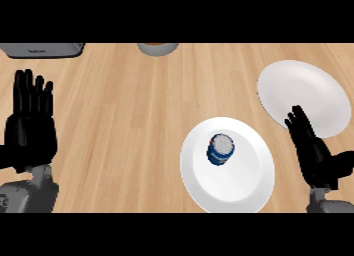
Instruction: Pick the can from the plate and place it in the plate
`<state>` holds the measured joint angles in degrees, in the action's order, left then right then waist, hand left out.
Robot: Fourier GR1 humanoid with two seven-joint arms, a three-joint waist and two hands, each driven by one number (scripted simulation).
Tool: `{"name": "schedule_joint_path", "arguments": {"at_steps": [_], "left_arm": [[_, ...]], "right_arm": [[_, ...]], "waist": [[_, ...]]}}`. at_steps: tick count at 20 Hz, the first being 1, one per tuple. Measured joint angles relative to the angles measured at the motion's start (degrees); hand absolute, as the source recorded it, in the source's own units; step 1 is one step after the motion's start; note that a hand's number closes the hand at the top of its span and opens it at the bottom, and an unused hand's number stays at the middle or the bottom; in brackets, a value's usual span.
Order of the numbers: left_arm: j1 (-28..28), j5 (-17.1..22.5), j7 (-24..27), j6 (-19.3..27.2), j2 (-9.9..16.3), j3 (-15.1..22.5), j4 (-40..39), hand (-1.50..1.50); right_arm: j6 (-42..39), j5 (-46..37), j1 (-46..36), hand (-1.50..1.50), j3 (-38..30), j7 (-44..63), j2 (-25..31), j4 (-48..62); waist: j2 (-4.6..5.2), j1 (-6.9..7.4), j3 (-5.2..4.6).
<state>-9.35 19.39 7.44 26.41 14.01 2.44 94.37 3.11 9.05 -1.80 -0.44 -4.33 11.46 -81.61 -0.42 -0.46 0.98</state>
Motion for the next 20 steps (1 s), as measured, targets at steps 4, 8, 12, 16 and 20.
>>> {"name": "schedule_joint_path", "arguments": {"at_steps": [4,8,12,16,20], "left_arm": [[2.85,-0.71,-4.77,-2.33,1.44,3.12,-3.99,0.00],[7.30,-0.96,-9.83,-6.14,2.49,7.91,-8.98,0.00],[9.40,-0.59,-13.31,-9.56,2.27,11.84,-11.15,0.00],[9.06,-1.03,-14.65,-11.63,1.50,13.26,-13.14,0.00],[8.40,-1.28,-16.53,-13.50,1.47,12.18,-13.76,0.00]], "right_arm": [[2.23,-0.66,-3.87,1.50,-2.16,1.94,2.23,-5.11],[6.57,-8.57,-7.11,1.50,-4.82,3.37,9.88,-7.11],[18.49,-15.62,-6.05,-1.50,-7.42,3.69,7.86,-9.09],[24.15,-19.16,-0.96,-1.50,-5.43,2.12,3.14,-16.55],[23.08,-22.64,4.38,-1.50,-3.45,5.58,3.39,-24.48]], "waist": [[0.26,-0.27,-0.65],[0.84,-1.27,-1.50],[0.56,-1.19,-1.26],[0.39,-0.61,-1.10],[0.34,-0.19,-1.04]]}}
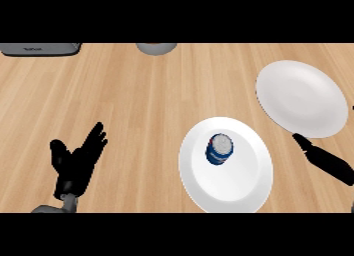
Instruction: Pick the can from the plate and place it in the plate
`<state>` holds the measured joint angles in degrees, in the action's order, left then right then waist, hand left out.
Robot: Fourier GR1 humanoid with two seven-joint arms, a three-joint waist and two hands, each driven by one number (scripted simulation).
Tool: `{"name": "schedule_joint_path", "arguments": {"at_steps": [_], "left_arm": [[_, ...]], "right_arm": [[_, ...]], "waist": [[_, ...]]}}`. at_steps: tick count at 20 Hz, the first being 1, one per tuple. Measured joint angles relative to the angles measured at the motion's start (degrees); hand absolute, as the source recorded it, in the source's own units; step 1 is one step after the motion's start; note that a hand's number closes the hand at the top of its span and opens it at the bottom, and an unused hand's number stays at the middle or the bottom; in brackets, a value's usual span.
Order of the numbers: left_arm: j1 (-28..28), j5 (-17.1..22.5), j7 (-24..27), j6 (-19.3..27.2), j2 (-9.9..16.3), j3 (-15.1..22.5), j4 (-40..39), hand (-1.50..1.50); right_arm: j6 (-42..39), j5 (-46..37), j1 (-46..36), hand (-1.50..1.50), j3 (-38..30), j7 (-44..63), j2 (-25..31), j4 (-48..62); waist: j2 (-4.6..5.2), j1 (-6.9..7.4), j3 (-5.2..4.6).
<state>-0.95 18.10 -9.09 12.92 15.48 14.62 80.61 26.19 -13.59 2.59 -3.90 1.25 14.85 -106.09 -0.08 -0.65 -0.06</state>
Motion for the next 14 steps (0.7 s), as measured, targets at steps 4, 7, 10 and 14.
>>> {"name": "schedule_joint_path", "arguments": {"at_steps": [4,7,10,14], "left_arm": [[0.25,-0.91,0.07,0.05,-0.66,0.63,-0.26,0.00],[-0.28,-0.91,-0.55,-0.17,-0.73,0.61,-0.29,0.00],[0.19,-0.93,0.57,-1.25,-0.44,0.30,-0.91,0.00],[1.05,-1.41,0.15,-1.23,-0.50,0.38,0.38,0.00]], "right_arm": [[-5.14,-5.59,3.06,-1.50,4.04,9.87,4.28,-5.65],[-11.24,-8.56,3.01,-1.50,7.13,17.90,8.26,-7.71],[-17.29,-10.58,1.71,-1.50,10.16,26.96,11.16,-11.43],[-23.85,-13.50,-2.55,-1.50,13.95,38.97,12.38,-14.09]], "waist": [[-0.05,0.17,-0.08],[0.02,0.51,-0.12],[0.01,0.72,-0.12],[0.00,1.10,-0.07]]}}
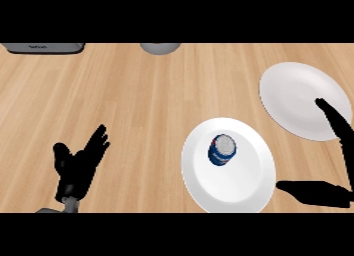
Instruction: Pick the can from the plate and place it in the plate
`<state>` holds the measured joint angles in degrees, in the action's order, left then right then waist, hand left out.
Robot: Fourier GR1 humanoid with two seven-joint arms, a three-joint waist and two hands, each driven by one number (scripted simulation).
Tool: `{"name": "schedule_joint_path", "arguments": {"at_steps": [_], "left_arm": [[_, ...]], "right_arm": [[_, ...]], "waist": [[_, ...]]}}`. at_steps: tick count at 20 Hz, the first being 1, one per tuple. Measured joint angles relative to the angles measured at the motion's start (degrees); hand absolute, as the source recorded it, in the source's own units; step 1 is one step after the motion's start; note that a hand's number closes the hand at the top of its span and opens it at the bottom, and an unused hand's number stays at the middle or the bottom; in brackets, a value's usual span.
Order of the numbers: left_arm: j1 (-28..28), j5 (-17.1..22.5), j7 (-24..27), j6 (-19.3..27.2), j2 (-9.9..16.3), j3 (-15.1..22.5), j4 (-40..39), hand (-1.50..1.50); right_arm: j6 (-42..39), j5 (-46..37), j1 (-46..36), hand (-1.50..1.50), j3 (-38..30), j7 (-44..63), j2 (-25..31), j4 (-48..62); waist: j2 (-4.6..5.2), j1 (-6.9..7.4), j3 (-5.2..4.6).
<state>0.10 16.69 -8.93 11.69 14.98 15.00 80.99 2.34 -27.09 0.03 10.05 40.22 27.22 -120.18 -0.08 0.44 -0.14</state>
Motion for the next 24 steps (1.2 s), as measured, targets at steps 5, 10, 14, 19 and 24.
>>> {"name": "schedule_joint_path", "arguments": {"at_steps": [5,10,14,19,24], "left_arm": [[-0.70,-0.53,-0.66,-0.62,-0.71,-0.26,-0.59,0.00],[-0.34,-1.41,-0.40,-1.46,-1.26,-1.55,-0.73,0.00],[-0.06,-2.08,-1.95,-1.46,-1.74,-1.87,0.86,0.00],[-0.43,-2.88,-2.13,-2.96,-2.35,-3.69,-0.02,0.00],[0.49,-4.41,-2.34,-3.69,-3.39,-4.72,0.95,0.00]], "right_arm": [[-3.55,-6.83,-8.00,-1.50,8.36,11.24,-5.42,3.35],[-5.57,-12.59,-11.76,-1.50,12.23,15.26,-10.74,7.25],[-6.66,-14.09,-14.49,-1.50,13.03,16.72,-15.17,12.62],[-7.37,-15.71,-13.01,-1.50,14.06,16.52,-19.28,14.62],[-6.02,-19.72,-11.16,-1.50,15.65,14.74,-23.02,17.99]], "waist": [[0.08,0.17,0.04],[0.06,-0.09,0.10],[0.07,-0.09,0.12],[0.06,-0.28,0.13],[0.05,-0.31,0.13]]}}
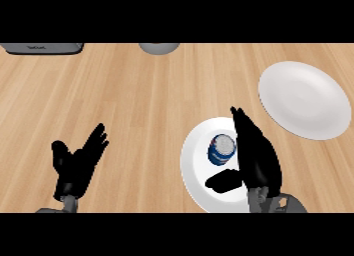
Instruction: Pick the can from the plate and place it in the plate
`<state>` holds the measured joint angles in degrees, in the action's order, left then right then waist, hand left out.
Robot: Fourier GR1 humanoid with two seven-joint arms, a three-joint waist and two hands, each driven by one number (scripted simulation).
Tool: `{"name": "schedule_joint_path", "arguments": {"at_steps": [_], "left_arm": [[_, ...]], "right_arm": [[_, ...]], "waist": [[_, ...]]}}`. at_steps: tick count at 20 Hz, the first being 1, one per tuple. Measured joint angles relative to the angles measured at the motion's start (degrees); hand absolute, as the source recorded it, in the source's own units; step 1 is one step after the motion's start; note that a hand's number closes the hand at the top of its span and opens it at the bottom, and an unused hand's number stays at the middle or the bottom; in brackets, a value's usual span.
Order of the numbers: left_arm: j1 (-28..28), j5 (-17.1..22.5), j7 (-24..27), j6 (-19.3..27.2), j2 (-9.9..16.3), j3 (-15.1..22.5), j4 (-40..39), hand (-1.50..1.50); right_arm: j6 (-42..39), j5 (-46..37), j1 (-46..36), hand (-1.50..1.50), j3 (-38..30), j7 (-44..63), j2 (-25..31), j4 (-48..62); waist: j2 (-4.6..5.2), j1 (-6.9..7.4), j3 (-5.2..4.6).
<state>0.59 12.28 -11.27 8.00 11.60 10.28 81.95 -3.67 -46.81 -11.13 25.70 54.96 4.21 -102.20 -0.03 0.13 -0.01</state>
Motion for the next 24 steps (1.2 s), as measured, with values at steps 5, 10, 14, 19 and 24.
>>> {"name": "schedule_joint_path", "arguments": {"at_steps": [5,10,14,19,24], "left_arm": [[-1.43,-0.92,-1.31,-0.30,-1.38,-0.86,-0.63,0.00],[0.68,-1.74,-1.07,-1.14,-1.67,-1.54,0.68,0.00],[0.72,-2.57,0.90,-2.13,-2.74,-2.39,-0.70,0.00],[0.61,-3.21,-0.25,-3.37,-2.92,-3.36,-0.18,0.00],[1.22,-3.39,-0.14,-4.27,-3.14,-4.07,0.24,0.00]], "right_arm": [[-0.69,-3.17,-1.01,-1.50,-0.76,-0.16,-1.30,3.76],[-0.84,-6.11,-1.08,-1.50,-1.60,-0.27,-2.29,6.89],[-0.39,-6.47,-1.31,-1.50,-2.69,-1.84,-3.21,9.93],[-0.64,-5.78,-1.70,-1.50,-4.20,-4.74,-3.38,14.00],[-2.05,-6.01,-3.26,1.50,-3.05,-6.84,-3.40,18.39]], "waist": [[0.01,-0.03,0.00],[0.00,0.00,0.01],[-0.04,0.00,0.05],[-0.01,0.02,0.05],[0.00,0.09,0.02]]}}
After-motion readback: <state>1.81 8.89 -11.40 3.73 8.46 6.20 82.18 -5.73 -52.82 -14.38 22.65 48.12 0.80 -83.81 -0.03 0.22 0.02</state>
